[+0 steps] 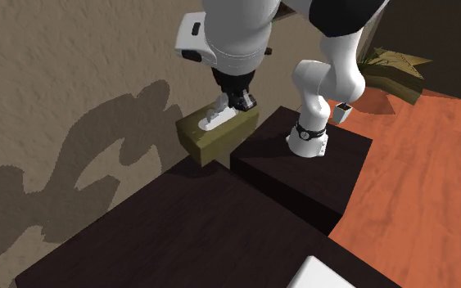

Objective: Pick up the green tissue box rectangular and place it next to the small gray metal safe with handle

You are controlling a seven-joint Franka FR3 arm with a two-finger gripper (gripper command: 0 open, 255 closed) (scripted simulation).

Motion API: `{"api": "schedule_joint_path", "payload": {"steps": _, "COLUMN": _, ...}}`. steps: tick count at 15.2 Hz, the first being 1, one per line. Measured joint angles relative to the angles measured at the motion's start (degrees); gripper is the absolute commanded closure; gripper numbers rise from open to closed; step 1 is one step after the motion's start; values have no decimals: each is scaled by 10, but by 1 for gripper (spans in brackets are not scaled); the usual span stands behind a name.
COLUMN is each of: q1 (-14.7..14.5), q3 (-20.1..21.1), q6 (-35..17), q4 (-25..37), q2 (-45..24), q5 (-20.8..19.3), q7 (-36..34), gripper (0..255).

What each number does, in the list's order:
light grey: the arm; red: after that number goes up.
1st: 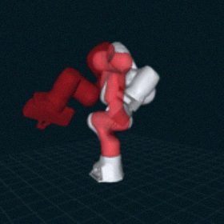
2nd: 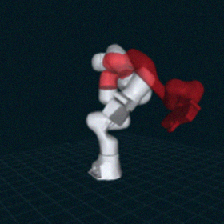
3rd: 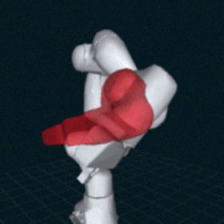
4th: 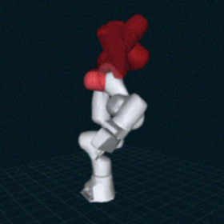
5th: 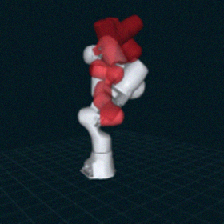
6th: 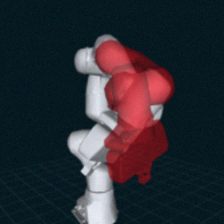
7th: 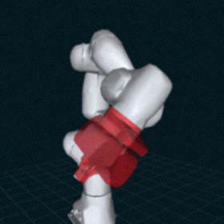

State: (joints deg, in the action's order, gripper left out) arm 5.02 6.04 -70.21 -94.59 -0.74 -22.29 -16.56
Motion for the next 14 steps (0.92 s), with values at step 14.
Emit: {"api": "schedule_joint_path", "payload": {"steps": 14, "q1": -96, "q3": 94, "q6": 76, "q4": 39, "q2": -21, "q5": 85, "q7": -191, "gripper": 255}}
